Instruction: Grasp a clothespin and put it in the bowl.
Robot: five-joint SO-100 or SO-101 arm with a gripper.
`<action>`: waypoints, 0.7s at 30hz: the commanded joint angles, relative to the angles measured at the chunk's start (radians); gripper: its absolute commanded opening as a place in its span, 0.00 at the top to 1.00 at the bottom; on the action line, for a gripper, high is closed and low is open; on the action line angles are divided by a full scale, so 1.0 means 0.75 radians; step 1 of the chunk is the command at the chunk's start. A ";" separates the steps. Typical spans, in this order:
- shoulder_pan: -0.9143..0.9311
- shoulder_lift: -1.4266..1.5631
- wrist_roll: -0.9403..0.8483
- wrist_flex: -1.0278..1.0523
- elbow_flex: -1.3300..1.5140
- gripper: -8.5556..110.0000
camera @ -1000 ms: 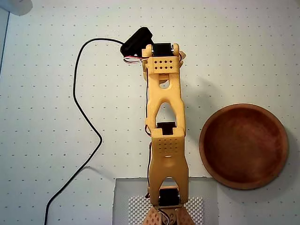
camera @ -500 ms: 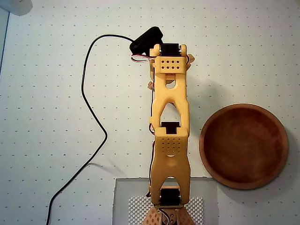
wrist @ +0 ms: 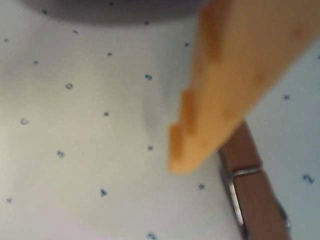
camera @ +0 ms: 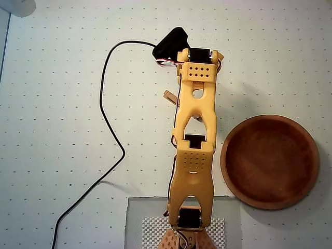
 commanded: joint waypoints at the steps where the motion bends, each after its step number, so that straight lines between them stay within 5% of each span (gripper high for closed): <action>1: -0.025 0.065 -0.006 -0.014 -0.082 0.56; 21: -0.270 0.067 -0.006 -0.014 -0.082 0.56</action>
